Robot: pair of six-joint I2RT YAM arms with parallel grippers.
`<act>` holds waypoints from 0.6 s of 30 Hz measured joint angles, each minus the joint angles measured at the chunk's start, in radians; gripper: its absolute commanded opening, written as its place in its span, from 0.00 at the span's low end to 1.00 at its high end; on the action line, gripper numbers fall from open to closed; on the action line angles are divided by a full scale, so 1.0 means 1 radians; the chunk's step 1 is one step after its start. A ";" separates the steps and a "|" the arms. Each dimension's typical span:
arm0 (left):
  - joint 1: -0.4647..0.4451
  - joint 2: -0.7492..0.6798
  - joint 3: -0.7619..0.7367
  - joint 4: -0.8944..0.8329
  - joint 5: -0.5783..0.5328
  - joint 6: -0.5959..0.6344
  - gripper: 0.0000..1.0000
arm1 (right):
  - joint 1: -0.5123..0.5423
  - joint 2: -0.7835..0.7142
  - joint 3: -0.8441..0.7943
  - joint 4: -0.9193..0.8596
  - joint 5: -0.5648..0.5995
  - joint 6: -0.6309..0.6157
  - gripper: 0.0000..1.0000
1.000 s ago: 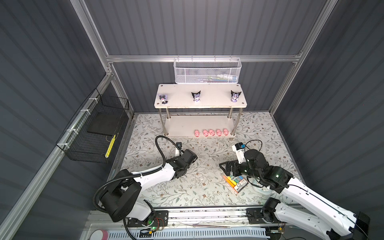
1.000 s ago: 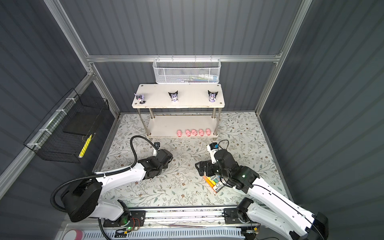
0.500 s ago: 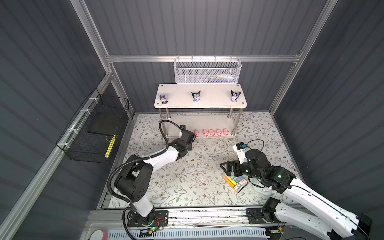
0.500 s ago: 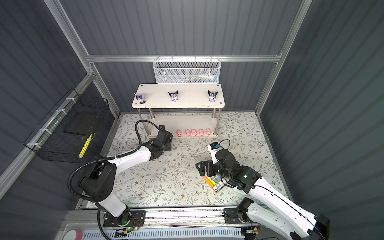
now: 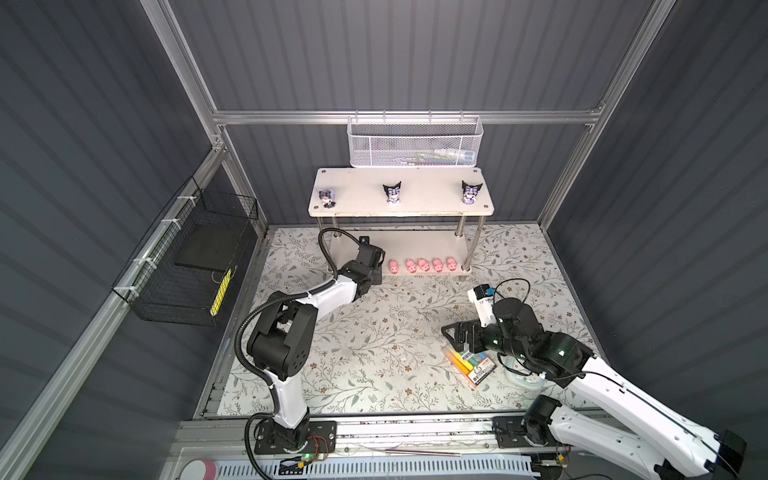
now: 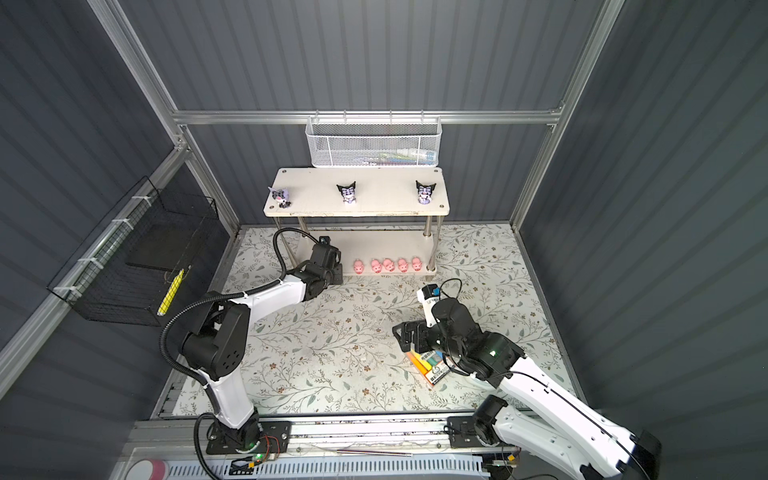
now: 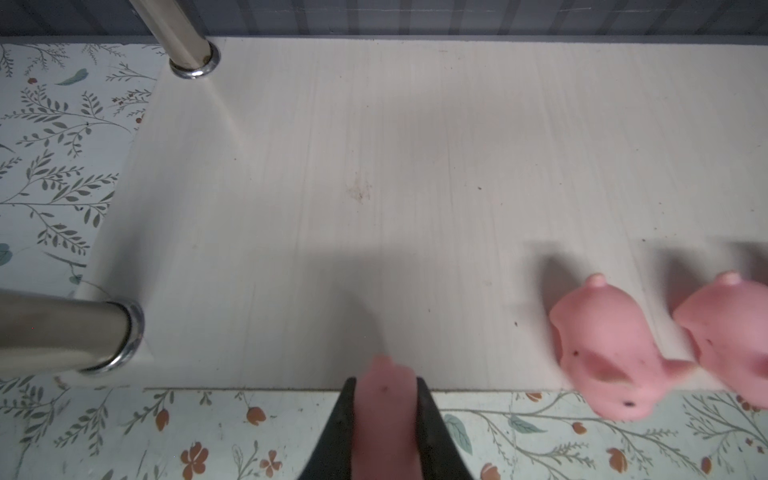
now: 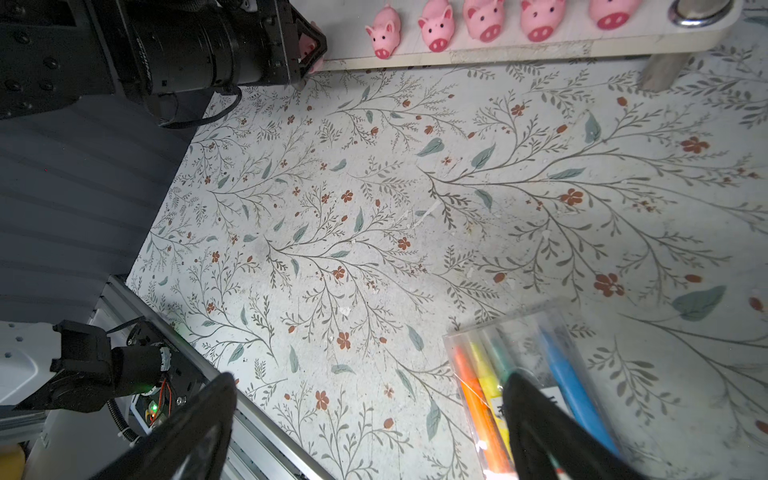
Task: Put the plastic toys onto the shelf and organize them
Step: 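Carry the pink pig with the left gripper to the lower shelf, then set the pig at the end of the row and open the left gripper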
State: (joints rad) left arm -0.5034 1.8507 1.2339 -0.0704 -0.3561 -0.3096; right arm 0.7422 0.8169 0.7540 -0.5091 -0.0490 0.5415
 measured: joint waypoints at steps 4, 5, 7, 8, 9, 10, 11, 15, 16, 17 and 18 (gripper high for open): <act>0.011 0.009 0.018 0.010 0.014 0.008 0.23 | 0.000 -0.014 0.000 -0.016 0.007 0.001 0.99; 0.014 0.012 0.023 0.011 0.018 0.008 0.23 | 0.000 -0.016 0.000 -0.019 0.008 0.001 0.99; 0.017 0.018 0.032 0.019 0.025 0.011 0.24 | 0.000 -0.021 0.000 -0.024 0.011 0.002 0.99; 0.021 0.023 0.037 0.022 0.029 0.011 0.24 | 0.000 -0.023 0.000 -0.026 0.012 0.003 0.99; 0.021 0.027 0.040 0.027 0.033 0.011 0.24 | 0.000 -0.026 0.000 -0.029 0.013 0.004 0.99; 0.021 0.031 0.041 0.028 0.036 0.011 0.24 | 0.000 -0.027 0.000 -0.032 0.014 0.005 0.99; 0.022 0.035 0.041 0.031 0.040 0.011 0.25 | 0.000 -0.028 0.000 -0.034 0.015 0.006 0.99; 0.027 0.052 0.045 0.034 0.051 0.012 0.26 | 0.000 -0.031 0.000 -0.039 0.020 0.009 0.99; 0.028 0.056 0.048 0.034 0.052 0.012 0.26 | 0.000 -0.032 0.000 -0.039 0.021 0.009 0.99; 0.029 0.061 0.052 0.034 0.055 0.012 0.26 | 0.000 -0.033 0.000 -0.039 0.022 0.009 0.99; 0.030 0.064 0.056 0.034 0.057 0.012 0.26 | 0.000 -0.034 0.000 -0.039 0.023 0.010 0.99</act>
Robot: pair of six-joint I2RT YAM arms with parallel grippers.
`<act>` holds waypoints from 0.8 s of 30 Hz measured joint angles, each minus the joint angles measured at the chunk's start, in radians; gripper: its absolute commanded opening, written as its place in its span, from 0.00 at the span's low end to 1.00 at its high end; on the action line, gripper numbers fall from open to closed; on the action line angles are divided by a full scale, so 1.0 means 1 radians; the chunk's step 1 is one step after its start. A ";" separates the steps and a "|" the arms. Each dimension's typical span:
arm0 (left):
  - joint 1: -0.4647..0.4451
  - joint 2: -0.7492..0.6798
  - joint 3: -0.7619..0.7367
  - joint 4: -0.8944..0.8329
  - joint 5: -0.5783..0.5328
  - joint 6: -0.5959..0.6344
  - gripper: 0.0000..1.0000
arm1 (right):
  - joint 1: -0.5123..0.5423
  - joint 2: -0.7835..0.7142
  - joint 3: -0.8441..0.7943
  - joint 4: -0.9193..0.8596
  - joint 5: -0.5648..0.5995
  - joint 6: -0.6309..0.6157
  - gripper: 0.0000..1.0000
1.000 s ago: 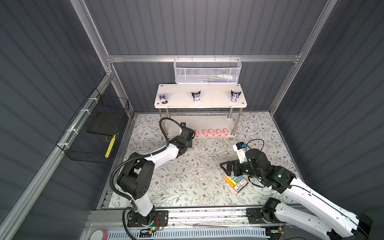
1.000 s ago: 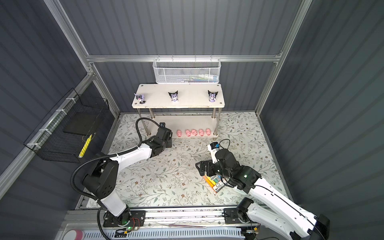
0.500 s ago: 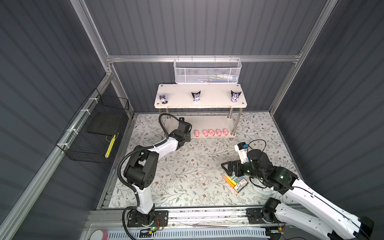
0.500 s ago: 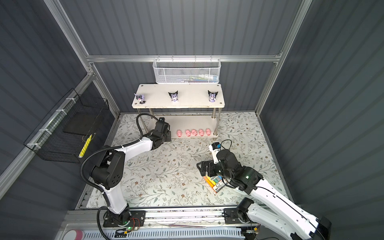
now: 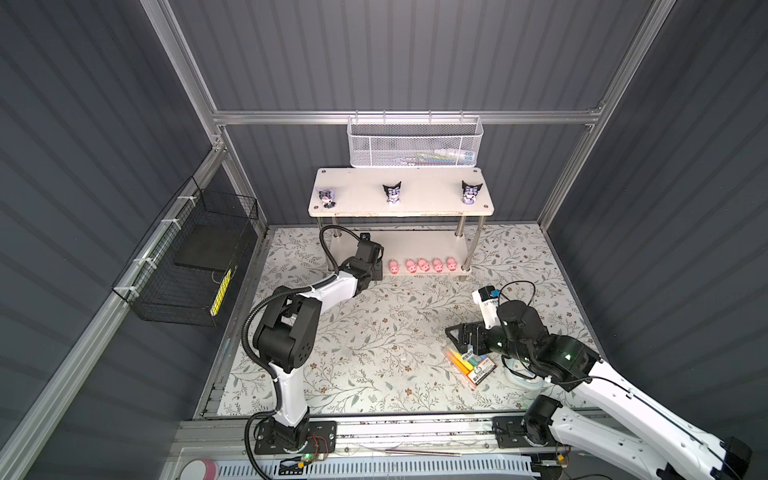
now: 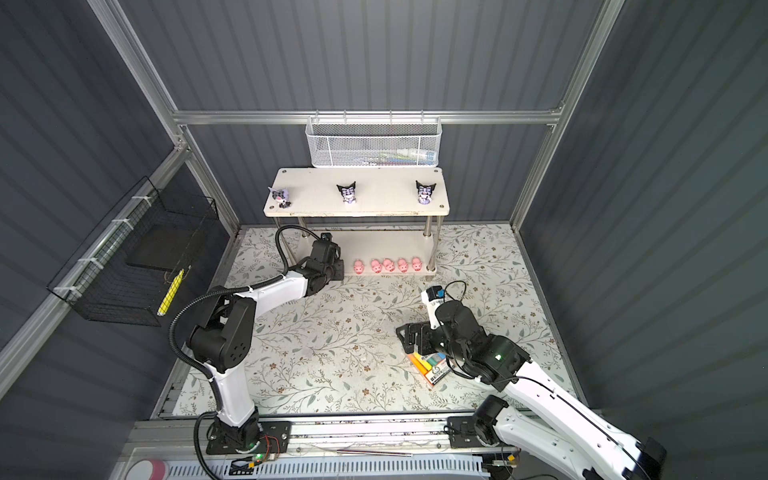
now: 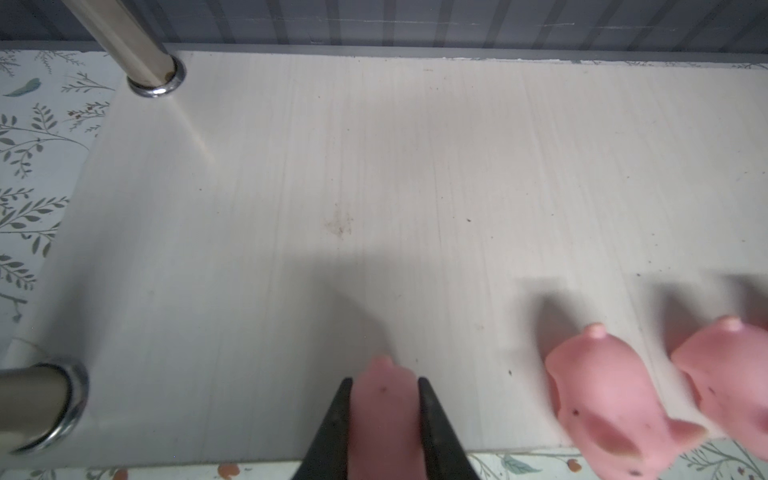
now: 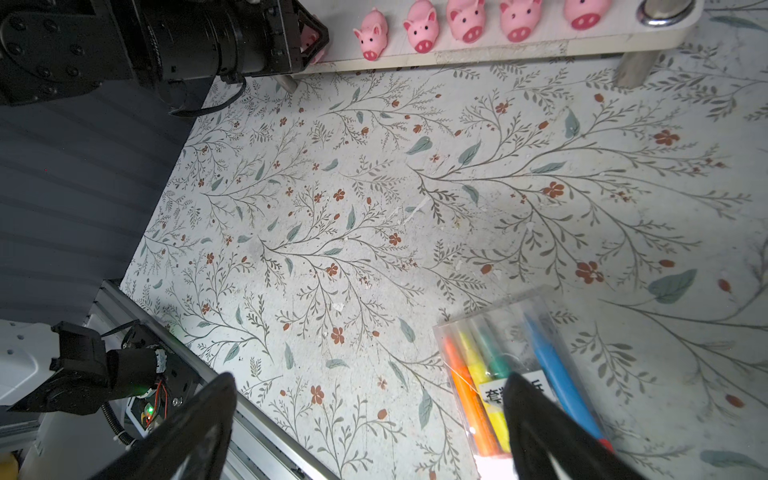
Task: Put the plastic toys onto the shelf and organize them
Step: 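Set the pig at the end of the row and open the left gripper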
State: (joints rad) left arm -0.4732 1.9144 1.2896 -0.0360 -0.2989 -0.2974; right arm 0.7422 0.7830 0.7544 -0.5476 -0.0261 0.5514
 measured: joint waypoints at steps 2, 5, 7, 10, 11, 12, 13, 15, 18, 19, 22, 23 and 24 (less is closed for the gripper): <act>0.003 0.004 0.005 0.001 0.006 0.000 0.27 | 0.000 0.000 0.000 0.000 0.002 0.002 0.99; 0.004 0.006 0.006 0.007 0.009 0.000 0.29 | 0.000 0.000 0.000 0.000 0.005 0.002 0.99; 0.004 0.007 0.007 0.007 0.009 0.002 0.36 | 0.000 0.000 0.000 0.000 0.006 0.002 0.99; 0.004 0.007 0.008 0.008 0.010 0.006 0.44 | 0.000 0.002 0.000 0.000 0.007 0.002 0.99; 0.004 0.007 0.008 0.008 0.009 0.006 0.46 | 0.000 0.003 0.000 0.000 0.007 0.002 0.99; 0.004 0.007 0.008 0.008 0.009 0.007 0.47 | 0.000 0.003 0.000 0.000 0.007 0.002 0.99; 0.004 0.007 0.008 0.008 0.009 0.008 0.48 | 0.000 0.003 0.000 0.000 0.007 0.003 0.99; 0.004 0.007 0.008 0.008 0.009 0.008 0.49 | 0.000 0.003 0.000 0.000 0.007 0.002 0.99; 0.004 0.007 0.008 0.008 0.009 0.008 0.52 | 0.000 0.003 0.000 0.000 0.007 0.002 0.99; 0.004 0.007 0.008 0.008 0.009 0.009 0.52 | 0.000 0.003 0.000 0.000 0.007 0.002 0.99; 0.004 0.007 0.010 0.007 0.009 0.010 0.56 | 0.000 0.003 0.000 0.000 0.007 0.003 0.99; 0.004 0.007 0.011 0.008 0.009 0.010 0.58 | 0.000 0.003 0.000 0.000 0.007 0.003 0.99; 0.004 0.007 0.013 0.007 0.009 0.010 0.61 | 0.000 0.003 0.000 0.000 0.007 0.005 0.99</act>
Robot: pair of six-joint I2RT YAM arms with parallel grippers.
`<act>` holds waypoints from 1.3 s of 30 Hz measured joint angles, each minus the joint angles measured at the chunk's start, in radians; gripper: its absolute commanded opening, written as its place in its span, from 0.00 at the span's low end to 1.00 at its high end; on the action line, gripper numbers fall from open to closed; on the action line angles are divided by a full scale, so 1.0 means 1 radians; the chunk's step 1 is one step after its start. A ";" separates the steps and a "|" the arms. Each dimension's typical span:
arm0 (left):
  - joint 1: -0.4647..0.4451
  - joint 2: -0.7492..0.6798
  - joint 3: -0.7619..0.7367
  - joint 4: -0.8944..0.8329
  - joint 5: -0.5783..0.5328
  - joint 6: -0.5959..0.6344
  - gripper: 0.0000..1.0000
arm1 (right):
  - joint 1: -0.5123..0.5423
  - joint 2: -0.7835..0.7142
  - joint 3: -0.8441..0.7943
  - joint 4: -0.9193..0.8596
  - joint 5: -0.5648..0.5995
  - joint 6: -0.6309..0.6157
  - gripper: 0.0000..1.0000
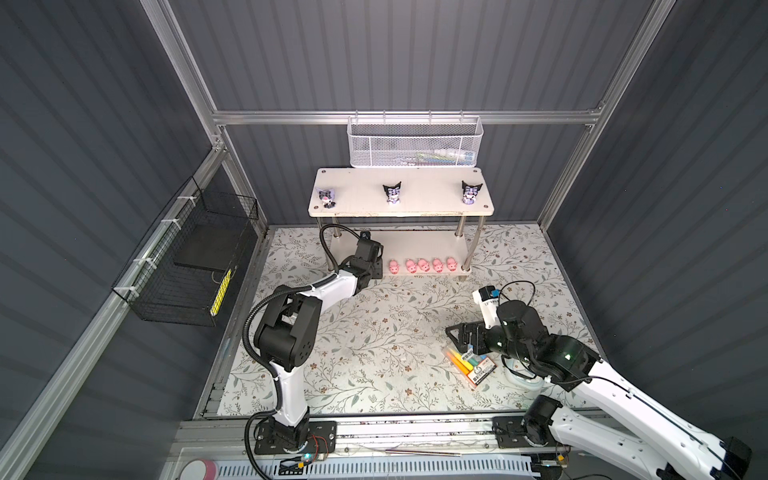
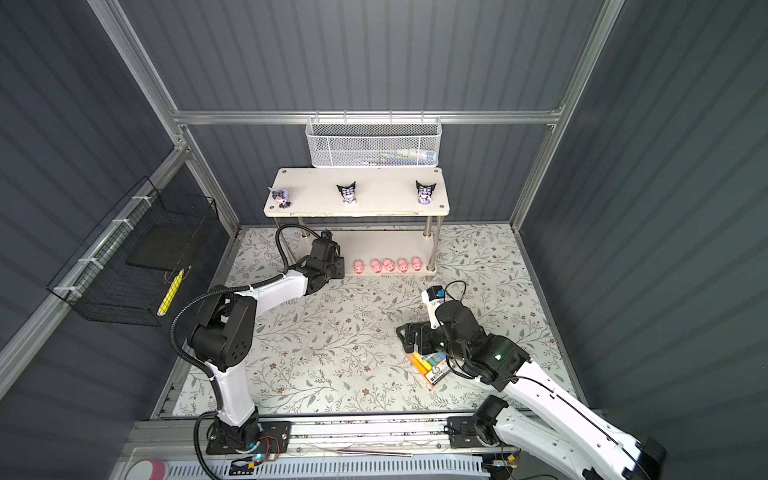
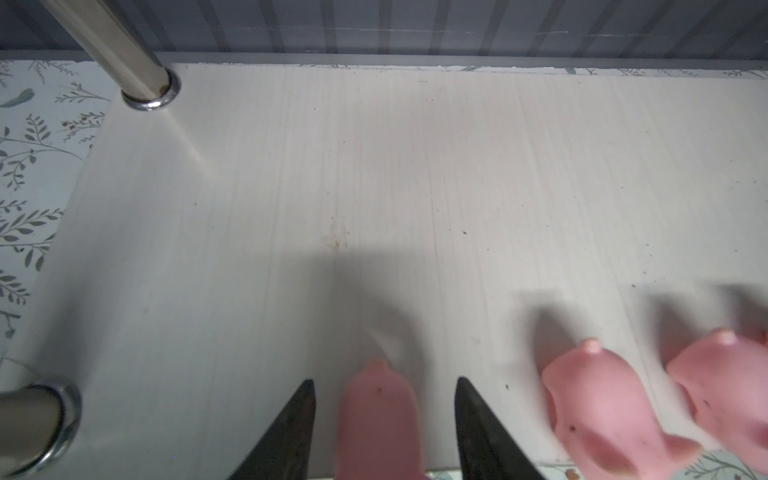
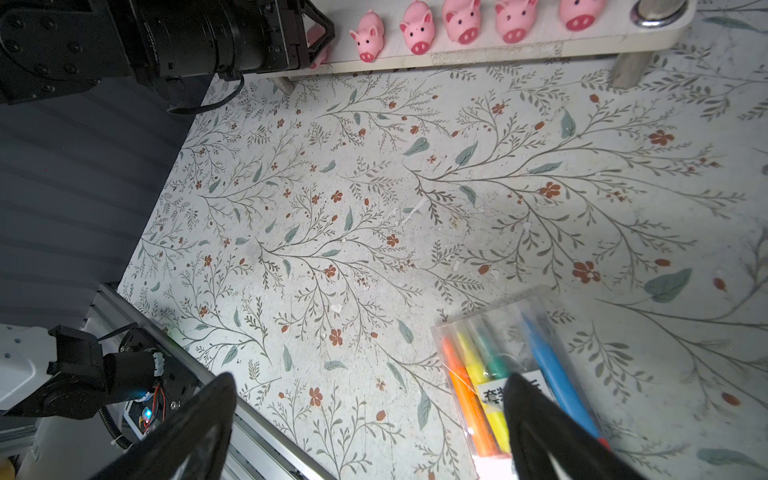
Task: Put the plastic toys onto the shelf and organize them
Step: 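Set the pig at the end of the row and open the left gripper, then draw the left gripper back while the right gripper rises to the upper shelf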
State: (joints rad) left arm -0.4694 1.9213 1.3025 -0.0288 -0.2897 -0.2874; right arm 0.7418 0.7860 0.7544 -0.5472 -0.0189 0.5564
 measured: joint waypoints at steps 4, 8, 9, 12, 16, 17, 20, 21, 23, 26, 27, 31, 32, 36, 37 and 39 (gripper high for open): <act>0.000 0.000 0.002 0.000 -0.001 0.003 0.67 | 0.000 0.000 0.000 0.000 0.000 0.001 0.99; 0.000 0.000 0.006 -0.003 -0.002 0.007 0.71 | -0.001 0.000 0.000 0.000 0.000 0.001 0.99; 0.000 0.000 0.008 -0.005 -0.002 0.007 0.72 | -0.001 0.000 0.000 0.000 0.000 0.001 0.99; 0.000 -0.003 0.008 -0.008 -0.001 0.007 0.74 | -0.002 -0.001 0.000 0.000 0.000 0.001 0.99; 0.000 -0.016 0.008 -0.012 0.000 0.007 0.76 | -0.002 -0.010 0.000 -0.001 0.000 0.002 0.99; 0.000 -0.023 0.008 -0.012 0.000 0.007 0.77 | -0.002 -0.013 0.000 -0.002 0.000 0.002 0.99; 0.000 -0.052 0.007 -0.015 0.003 0.007 0.78 | -0.002 -0.019 0.000 -0.004 0.000 0.001 0.99; 0.000 -0.063 0.007 -0.015 0.004 0.007 0.78 | -0.002 -0.019 0.001 -0.007 0.000 0.000 0.99; 0.000 -0.086 0.007 -0.015 0.008 0.007 0.79 | -0.002 -0.019 0.008 -0.011 0.000 -0.001 0.99; 0.000 -0.106 0.007 -0.015 0.019 0.007 0.79 | -0.002 -0.019 0.029 -0.017 -0.001 -0.006 0.99; 0.000 -0.110 0.007 -0.016 0.022 0.007 0.79 | -0.002 -0.019 0.035 -0.018 -0.002 -0.007 0.99; 0.000 -0.125 -0.002 -0.022 0.030 0.006 0.81 | -0.002 -0.018 0.065 -0.027 -0.008 -0.015 0.99; -0.002 -0.134 -0.010 -0.026 0.031 0.005 0.81 | -0.002 -0.018 0.073 -0.030 -0.010 -0.018 0.99; -0.016 -0.186 -0.043 -0.043 0.029 0.002 0.83 | -0.002 -0.007 0.123 -0.046 -0.016 -0.031 0.97; -0.023 -0.203 -0.051 -0.048 0.028 -0.002 0.84 | -0.002 -0.002 0.140 -0.048 -0.019 -0.035 0.97; -0.042 -0.236 -0.063 -0.057 0.024 -0.008 0.85 | -0.002 0.010 0.175 -0.052 -0.023 -0.043 0.97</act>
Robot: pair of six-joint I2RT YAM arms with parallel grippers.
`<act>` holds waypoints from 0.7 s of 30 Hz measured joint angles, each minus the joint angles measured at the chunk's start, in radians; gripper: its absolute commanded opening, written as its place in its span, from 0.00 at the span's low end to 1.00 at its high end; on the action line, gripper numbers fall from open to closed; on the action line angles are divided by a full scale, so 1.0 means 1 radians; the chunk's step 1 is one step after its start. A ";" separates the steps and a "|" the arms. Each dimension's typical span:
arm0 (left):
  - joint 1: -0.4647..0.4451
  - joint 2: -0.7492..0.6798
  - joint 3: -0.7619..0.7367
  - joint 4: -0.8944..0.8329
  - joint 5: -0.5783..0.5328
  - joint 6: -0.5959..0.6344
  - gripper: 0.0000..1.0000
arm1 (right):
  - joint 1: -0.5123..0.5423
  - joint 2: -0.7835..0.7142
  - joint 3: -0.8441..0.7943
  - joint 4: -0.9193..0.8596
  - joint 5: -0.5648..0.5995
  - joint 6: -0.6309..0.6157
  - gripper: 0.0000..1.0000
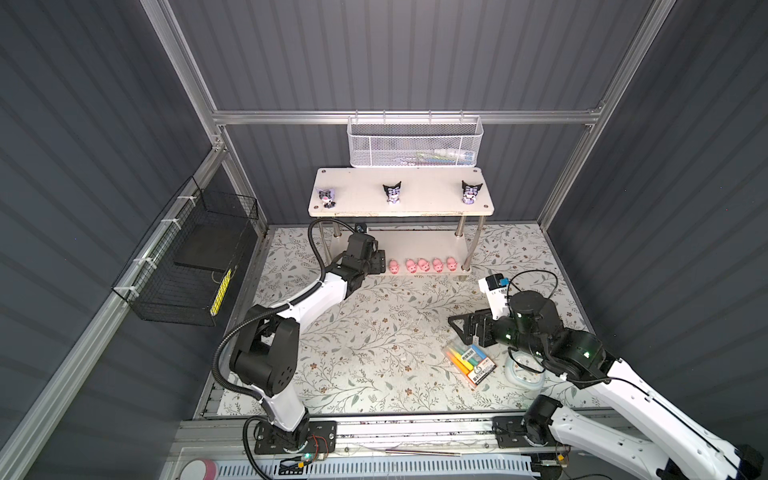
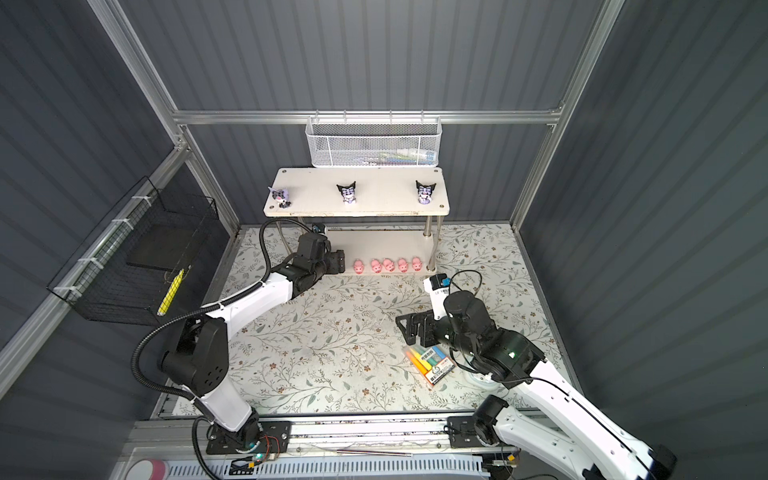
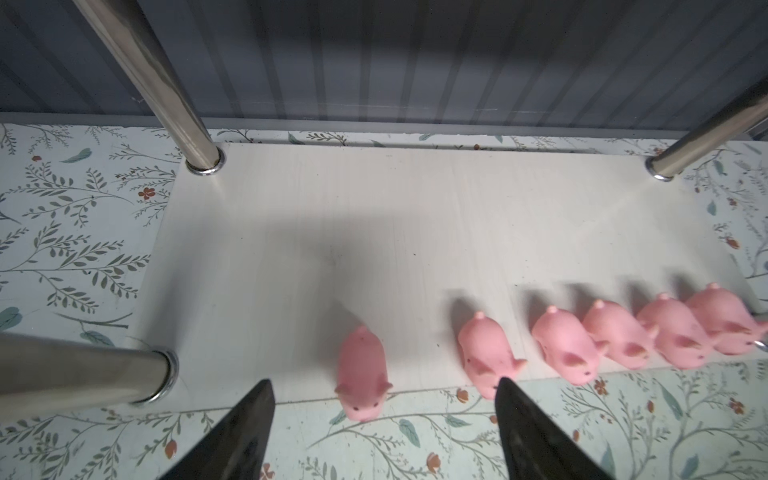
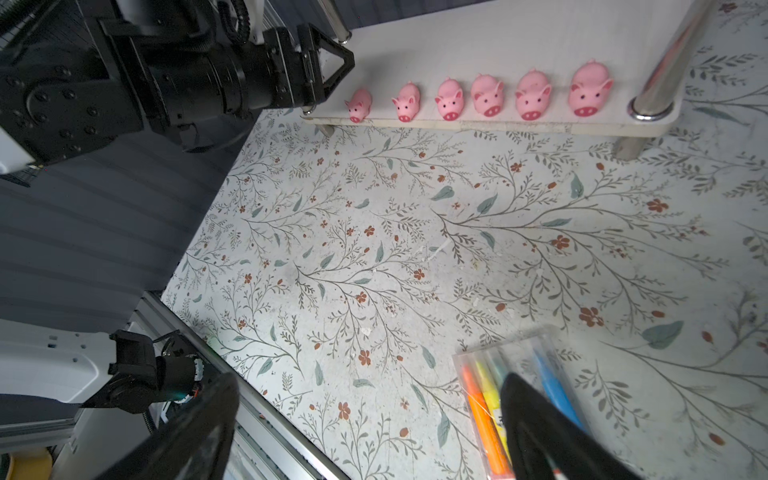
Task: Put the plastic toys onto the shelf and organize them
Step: 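Draw the left gripper back while the right gripper rises to the upper shelf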
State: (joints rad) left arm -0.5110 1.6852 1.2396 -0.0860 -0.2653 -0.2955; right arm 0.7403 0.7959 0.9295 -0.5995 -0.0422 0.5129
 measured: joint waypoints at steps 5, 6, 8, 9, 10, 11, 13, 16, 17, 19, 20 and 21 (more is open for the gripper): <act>-0.066 -0.103 -0.055 -0.023 -0.011 -0.010 0.91 | 0.000 0.031 0.066 0.000 -0.015 -0.018 0.97; -0.079 -0.126 -0.070 -0.032 -0.012 -0.011 0.92 | 0.000 0.037 0.074 0.000 -0.018 -0.020 0.97; -0.103 -0.181 -0.101 -0.053 -0.010 -0.016 0.92 | 0.000 0.052 0.094 -0.002 -0.026 -0.024 0.97; -0.112 -0.207 -0.116 -0.063 -0.009 -0.023 0.93 | 0.000 0.058 0.103 -0.002 -0.027 -0.025 0.97; -0.124 -0.238 -0.132 -0.072 -0.002 -0.032 0.93 | 0.000 0.064 0.114 -0.002 -0.032 -0.026 0.97; -0.134 -0.270 -0.150 -0.084 0.005 -0.043 0.93 | 0.000 0.071 0.126 -0.003 -0.035 -0.027 0.96; -0.144 -0.333 -0.182 -0.100 0.018 -0.063 0.93 | 0.000 0.082 0.147 -0.004 -0.042 -0.031 0.96; -0.149 -0.422 -0.223 -0.133 0.032 -0.092 0.94 | 0.000 0.112 0.190 -0.008 -0.050 -0.039 0.96; -0.150 -0.451 -0.233 -0.146 0.038 -0.101 0.94 | 0.000 0.126 0.206 -0.008 -0.053 -0.043 0.97; -0.150 -0.492 -0.239 -0.171 0.049 -0.110 0.94 | 0.000 0.154 0.236 -0.008 -0.061 -0.048 0.96; -0.150 -0.512 -0.239 -0.184 0.055 -0.114 0.94 | 0.000 0.171 0.253 -0.008 -0.064 -0.051 0.95; -0.150 -0.528 -0.239 -0.196 0.059 -0.117 0.94 | 0.000 0.186 0.269 -0.008 -0.064 -0.054 0.94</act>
State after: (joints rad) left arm -0.6605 1.1572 1.0004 -0.2821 -0.2062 -0.4129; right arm 0.7403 0.9817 1.1988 -0.6071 -0.1066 0.4591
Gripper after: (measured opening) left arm 0.936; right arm 0.960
